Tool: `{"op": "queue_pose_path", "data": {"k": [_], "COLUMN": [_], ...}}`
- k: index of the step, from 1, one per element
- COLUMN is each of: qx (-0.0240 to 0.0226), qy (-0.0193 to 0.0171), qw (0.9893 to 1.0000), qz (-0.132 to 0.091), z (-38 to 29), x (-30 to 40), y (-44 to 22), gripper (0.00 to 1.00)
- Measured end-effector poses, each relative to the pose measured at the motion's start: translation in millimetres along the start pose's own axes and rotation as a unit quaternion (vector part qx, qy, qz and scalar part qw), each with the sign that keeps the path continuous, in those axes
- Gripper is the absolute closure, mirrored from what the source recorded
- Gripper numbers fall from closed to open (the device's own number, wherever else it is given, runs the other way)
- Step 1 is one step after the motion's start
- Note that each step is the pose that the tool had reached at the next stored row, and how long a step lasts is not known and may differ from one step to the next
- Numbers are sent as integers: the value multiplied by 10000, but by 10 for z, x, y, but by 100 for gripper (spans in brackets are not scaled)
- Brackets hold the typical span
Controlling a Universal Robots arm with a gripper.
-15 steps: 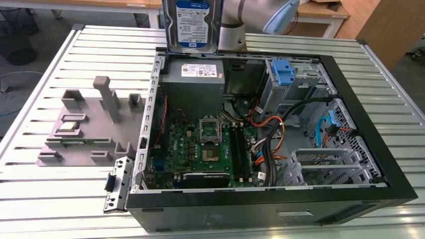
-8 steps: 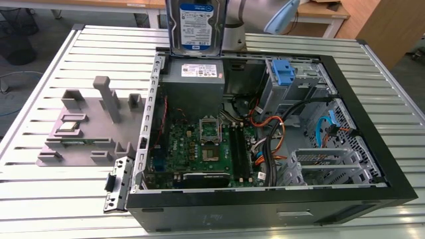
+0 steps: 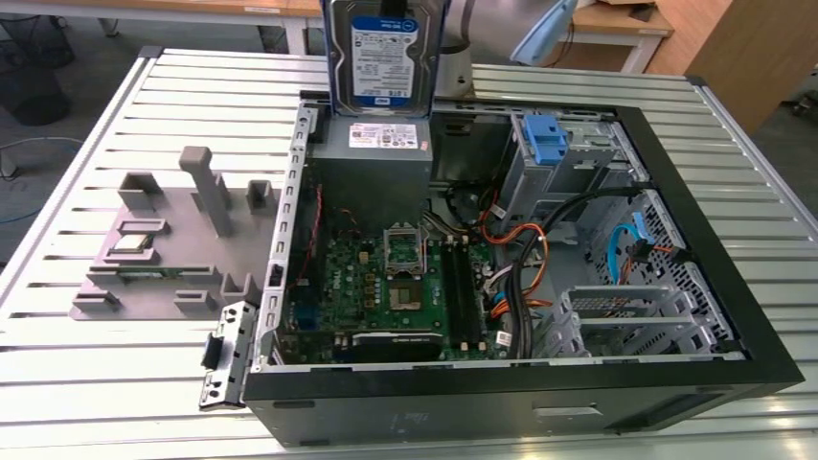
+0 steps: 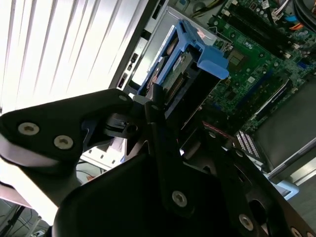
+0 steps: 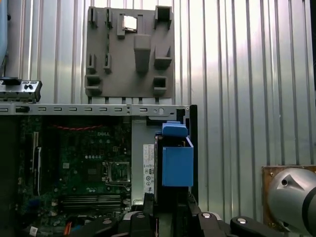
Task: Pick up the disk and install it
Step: 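Pick up the disk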
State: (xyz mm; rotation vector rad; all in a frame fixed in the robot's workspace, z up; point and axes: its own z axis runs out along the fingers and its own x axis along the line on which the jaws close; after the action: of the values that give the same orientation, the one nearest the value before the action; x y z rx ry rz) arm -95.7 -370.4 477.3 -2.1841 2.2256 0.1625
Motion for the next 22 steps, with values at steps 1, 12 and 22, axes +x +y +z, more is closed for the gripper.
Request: {"op": "queue_pose_path", "data": {"k": [1,12,22], "qx": [0,2,4], "qy": [0,-2,-3], "qw": [10000,10000,10000], "qz": [2,25,41], "z": [-1,-8,-4], "x": [20,237,348], "y": [-4,-27,-152], "gripper": [65,65,65]}}
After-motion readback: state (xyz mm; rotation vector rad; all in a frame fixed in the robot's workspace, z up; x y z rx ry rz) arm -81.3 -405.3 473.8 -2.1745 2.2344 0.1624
